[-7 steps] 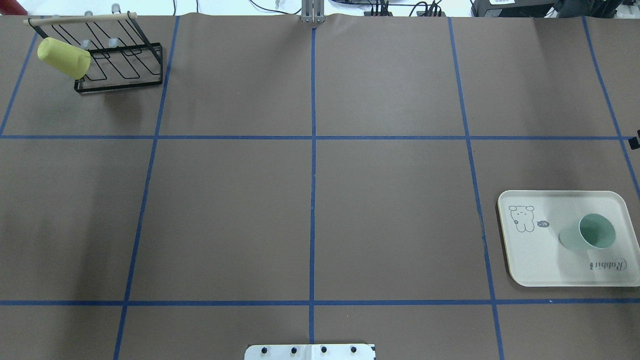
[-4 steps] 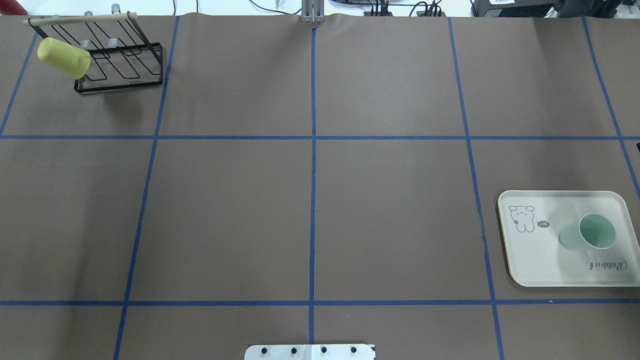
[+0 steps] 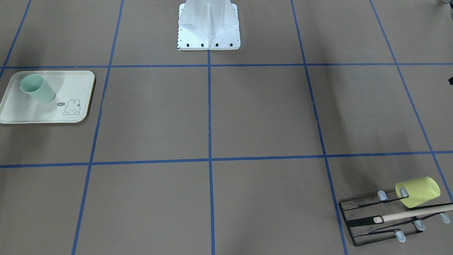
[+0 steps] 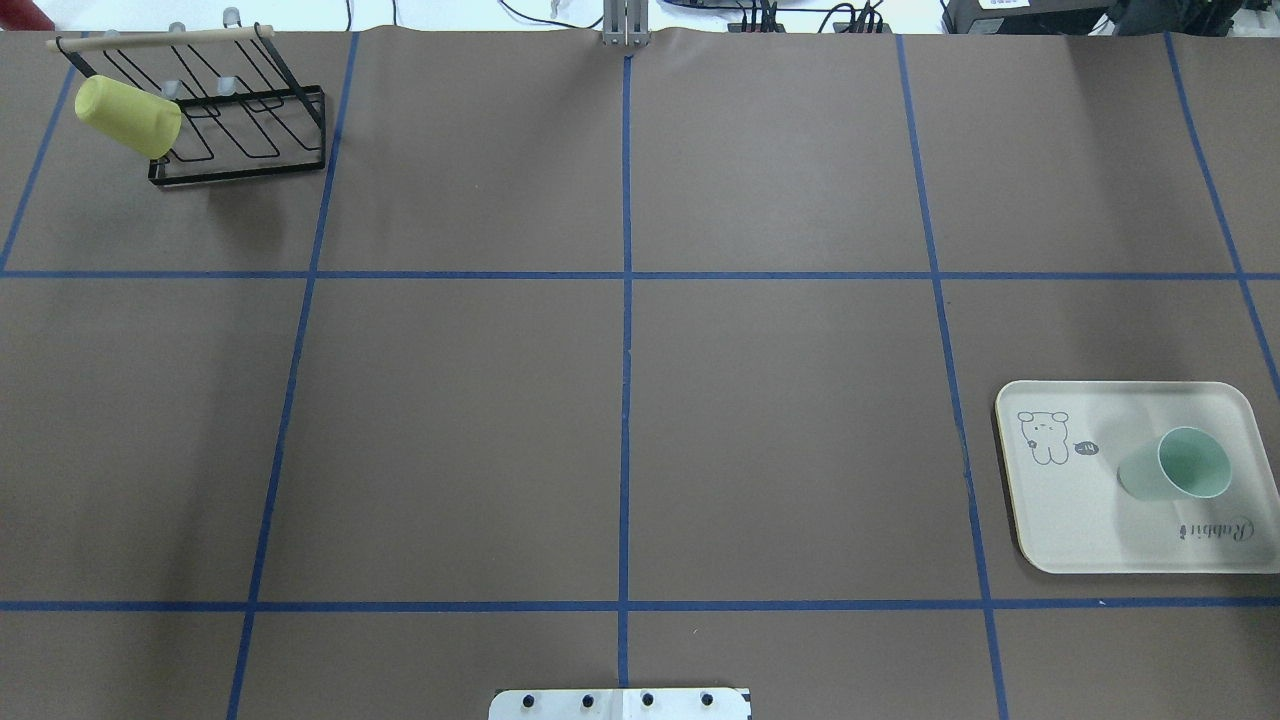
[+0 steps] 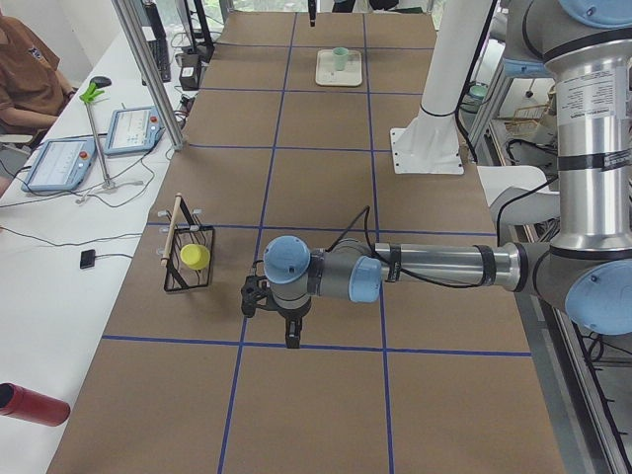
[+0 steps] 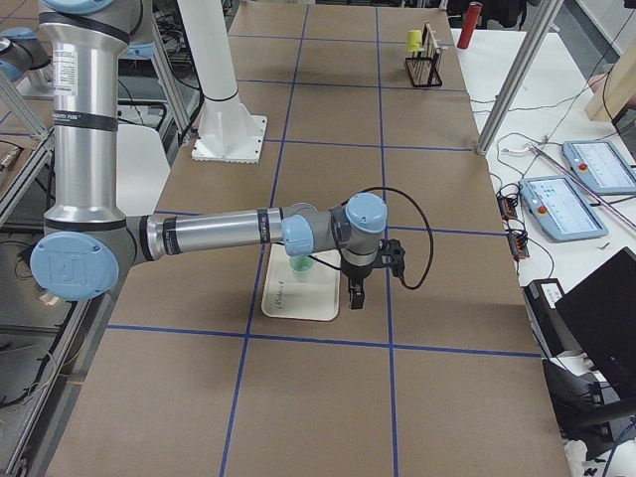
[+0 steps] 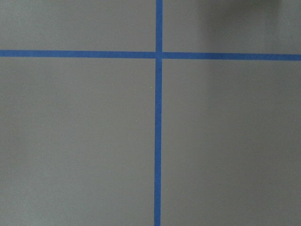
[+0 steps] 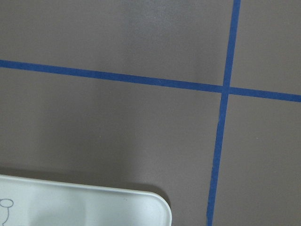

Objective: Left arm grabs green cup and hands to right arm on tray

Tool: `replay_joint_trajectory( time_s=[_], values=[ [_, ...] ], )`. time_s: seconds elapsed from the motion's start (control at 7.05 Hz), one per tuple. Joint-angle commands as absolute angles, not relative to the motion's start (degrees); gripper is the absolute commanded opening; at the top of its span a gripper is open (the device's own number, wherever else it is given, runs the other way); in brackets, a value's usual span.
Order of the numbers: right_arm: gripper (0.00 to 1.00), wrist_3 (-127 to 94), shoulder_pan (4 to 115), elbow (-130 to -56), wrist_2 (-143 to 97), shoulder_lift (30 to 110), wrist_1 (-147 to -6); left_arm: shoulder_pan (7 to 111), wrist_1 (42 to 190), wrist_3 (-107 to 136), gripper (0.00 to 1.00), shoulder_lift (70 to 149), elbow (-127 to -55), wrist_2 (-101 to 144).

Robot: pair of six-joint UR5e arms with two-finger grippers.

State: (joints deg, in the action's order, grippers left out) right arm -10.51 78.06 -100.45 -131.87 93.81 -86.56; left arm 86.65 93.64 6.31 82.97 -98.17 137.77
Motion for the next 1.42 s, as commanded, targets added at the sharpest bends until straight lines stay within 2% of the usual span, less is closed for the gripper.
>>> replay_joint_trajectory(
  time_s=[0.0,1.13,1.28],
  values=[
    [1.00,-10.46,79.27,-100.63,-134.20,94.57,-86.66,86.75,92.46,6.59,1.00,83.59,-98.44,137.46],
    [1.00,-11.34,79.98,-100.20,-133.69,94.05,-86.13,86.57,95.80,7.12,1.00,83.24,-98.44,134.04],
    [1.00,-11.34,79.98,-98.02,-133.94,93.09,-85.87,86.57,95.80,7.12,1.00,83.06,-99.22,134.12]
  ],
)
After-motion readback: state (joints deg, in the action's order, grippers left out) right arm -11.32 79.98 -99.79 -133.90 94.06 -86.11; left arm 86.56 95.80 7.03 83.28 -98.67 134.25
